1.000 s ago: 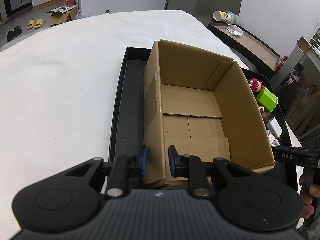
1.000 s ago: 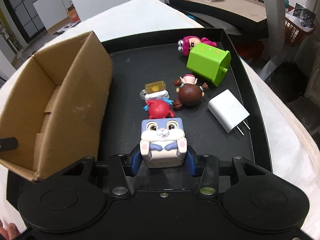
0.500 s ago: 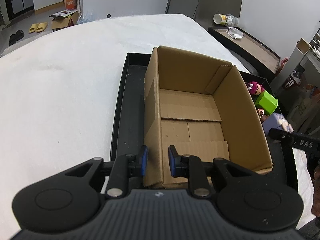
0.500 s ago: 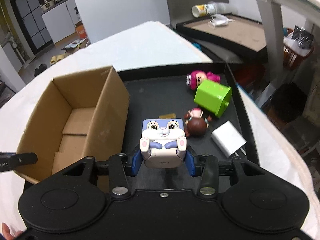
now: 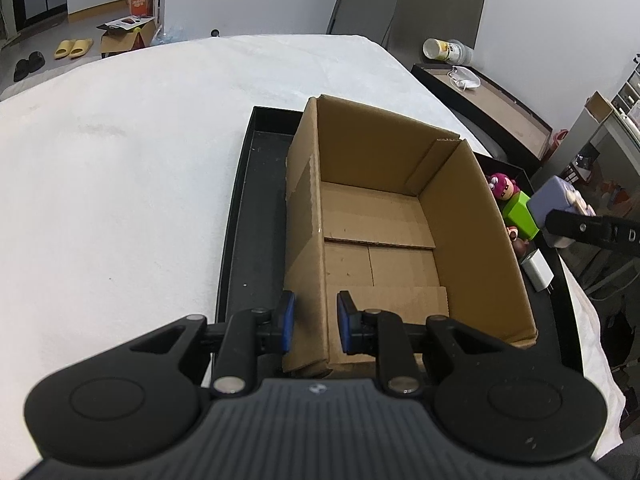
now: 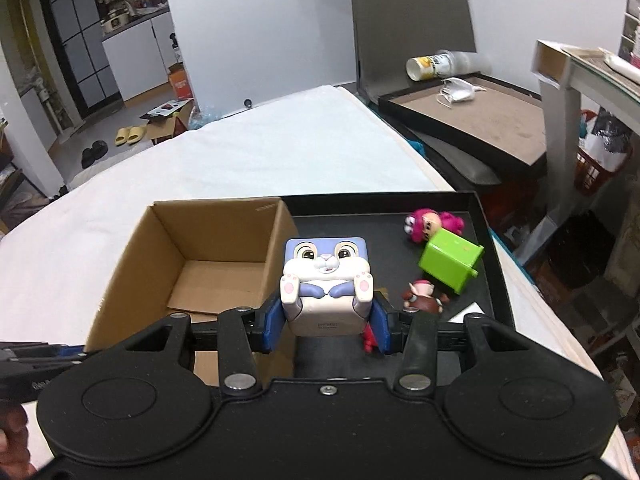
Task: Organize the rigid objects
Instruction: 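Grasp the white-and-blue bunny cube with the right tool and lift it, then lower the bunny cube into the box and open the right tool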
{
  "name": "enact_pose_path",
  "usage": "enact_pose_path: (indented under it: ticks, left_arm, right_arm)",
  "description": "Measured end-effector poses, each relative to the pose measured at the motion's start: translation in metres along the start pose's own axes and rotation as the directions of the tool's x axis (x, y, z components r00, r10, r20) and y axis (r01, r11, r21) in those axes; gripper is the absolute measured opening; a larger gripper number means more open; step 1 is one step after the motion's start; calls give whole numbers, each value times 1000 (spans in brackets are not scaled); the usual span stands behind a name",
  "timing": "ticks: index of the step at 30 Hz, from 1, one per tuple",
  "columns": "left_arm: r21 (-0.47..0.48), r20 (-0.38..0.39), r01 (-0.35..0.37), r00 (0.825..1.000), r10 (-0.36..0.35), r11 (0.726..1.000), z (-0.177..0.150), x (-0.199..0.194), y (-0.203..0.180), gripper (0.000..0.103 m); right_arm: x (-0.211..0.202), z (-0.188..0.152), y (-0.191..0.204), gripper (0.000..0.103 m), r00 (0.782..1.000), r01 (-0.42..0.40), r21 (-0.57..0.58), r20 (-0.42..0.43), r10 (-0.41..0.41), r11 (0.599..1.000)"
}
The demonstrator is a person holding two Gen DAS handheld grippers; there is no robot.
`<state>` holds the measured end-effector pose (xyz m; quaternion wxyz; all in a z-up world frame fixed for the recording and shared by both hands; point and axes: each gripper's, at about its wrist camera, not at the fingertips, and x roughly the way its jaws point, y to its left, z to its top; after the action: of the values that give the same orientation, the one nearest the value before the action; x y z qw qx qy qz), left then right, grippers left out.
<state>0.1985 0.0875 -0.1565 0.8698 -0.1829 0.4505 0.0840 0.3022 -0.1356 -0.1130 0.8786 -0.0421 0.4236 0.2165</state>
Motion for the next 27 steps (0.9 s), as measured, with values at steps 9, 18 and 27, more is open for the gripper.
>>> enact_pose_path:
  ticks: [9,18,27]
  left_arm:
    - [-20,8,-8,1000,8,1000,3,4,1,21]
    - [-51,42,24,999,-22,998,-4,3,8,22]
    - [-59,90,27,996,-22,998,3,-3,9,24]
  right_arm:
    - [2,17,38,43,1000,-12,-57,24,13,998]
    - [30,27,81,43,998,-60,-119,-38,56,991]
    - [56,23,106,43,994,-74,-143,-87,62,987]
